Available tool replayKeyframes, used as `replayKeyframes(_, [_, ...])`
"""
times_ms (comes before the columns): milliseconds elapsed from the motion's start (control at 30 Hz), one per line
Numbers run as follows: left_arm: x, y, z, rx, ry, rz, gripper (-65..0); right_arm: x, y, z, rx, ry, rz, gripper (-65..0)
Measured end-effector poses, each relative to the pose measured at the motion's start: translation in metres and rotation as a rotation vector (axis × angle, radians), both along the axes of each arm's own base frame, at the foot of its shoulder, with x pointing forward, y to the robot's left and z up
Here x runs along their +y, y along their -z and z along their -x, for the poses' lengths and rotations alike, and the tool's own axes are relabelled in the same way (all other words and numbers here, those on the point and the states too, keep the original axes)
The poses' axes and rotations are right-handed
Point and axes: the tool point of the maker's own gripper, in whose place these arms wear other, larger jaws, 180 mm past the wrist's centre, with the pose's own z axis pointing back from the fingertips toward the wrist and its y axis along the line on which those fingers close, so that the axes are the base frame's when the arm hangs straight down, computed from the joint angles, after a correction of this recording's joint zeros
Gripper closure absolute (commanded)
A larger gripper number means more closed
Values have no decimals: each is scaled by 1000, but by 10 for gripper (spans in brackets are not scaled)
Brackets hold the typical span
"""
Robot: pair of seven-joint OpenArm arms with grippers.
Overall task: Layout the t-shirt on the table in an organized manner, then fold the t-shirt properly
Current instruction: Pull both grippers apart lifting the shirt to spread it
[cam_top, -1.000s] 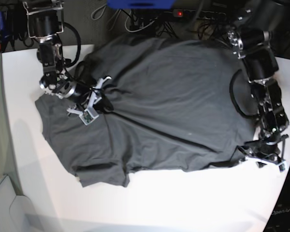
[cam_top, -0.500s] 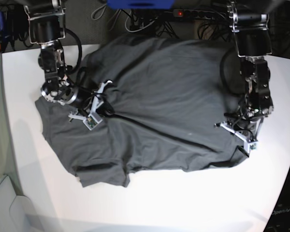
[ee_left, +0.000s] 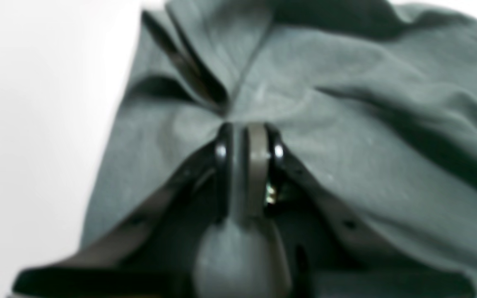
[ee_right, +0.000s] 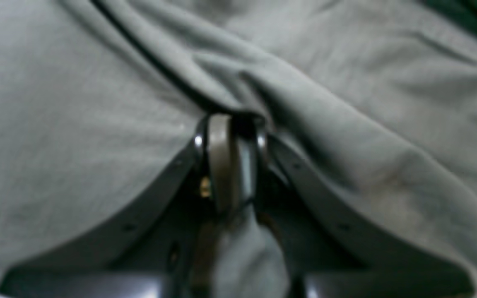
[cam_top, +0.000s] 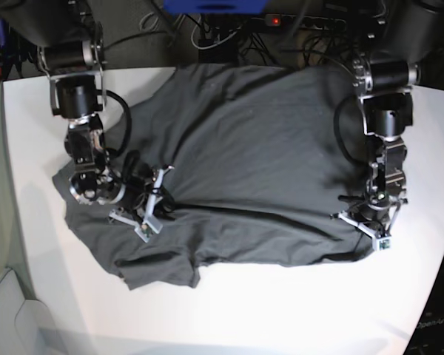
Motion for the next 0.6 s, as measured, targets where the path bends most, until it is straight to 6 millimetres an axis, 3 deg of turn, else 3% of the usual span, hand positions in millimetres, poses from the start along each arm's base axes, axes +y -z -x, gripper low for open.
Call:
replayKeyframes(133, [5, -4, -13, -4, -2, -15, -64, 5, 2, -12, 26, -8, 1, -65])
replayKeyframes(200, [17, -9, -18, 6, -14, -28, -64, 8, 0, -17, 33, -38, 37, -65])
replayKeyframes(300, [42, -40, -36, -57, -50, -66, -64, 17, -1, -21, 34, -41, 66, -65])
replayKeyframes(400, [61, -75, -52, -122, -65, -87, -64, 12, -6, -19, 25, -50, 129, -65])
replayKeyframes(500, [63, -94, -58, -132, -68, -98, -64, -6, -13, -4, -10, -66, 230, -65])
replayKeyframes(600, [44, -97, -52, -79, -39, -76, -64, -32, -20, 15, -36, -74, 344, -65])
